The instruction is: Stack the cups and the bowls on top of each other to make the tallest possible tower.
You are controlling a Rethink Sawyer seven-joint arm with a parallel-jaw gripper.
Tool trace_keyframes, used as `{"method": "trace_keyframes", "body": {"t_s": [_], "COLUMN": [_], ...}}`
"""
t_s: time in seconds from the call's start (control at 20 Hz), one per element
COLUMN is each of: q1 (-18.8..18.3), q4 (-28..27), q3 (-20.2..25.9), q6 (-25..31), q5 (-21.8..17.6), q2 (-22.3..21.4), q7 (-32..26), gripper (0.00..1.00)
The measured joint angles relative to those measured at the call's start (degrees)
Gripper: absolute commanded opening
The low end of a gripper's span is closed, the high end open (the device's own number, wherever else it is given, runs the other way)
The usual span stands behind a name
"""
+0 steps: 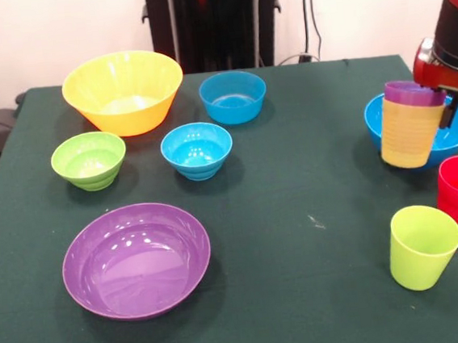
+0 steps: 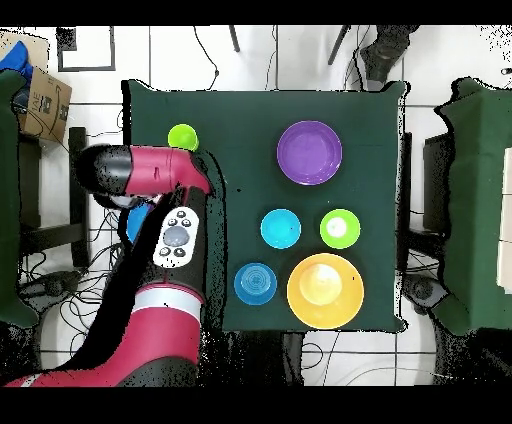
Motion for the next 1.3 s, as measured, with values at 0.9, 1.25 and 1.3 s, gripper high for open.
{"method": "trace_keyframes", "body": {"t_s": [0.9, 1.25, 1.3], "q1": [-0.96, -2.47, -2.46], "q4": [-6.96, -10.77, -11.62], "q3": [-3.6, -6.21, -6.62], "q6": [14.32, 16.16, 16.43], "q5": [1.68, 2.13, 2.19], "q2": [0.38, 2.02, 2.49], "q7": [3.4, 6.49, 7.15], "gripper": [0.0, 0.0, 0.0]}}
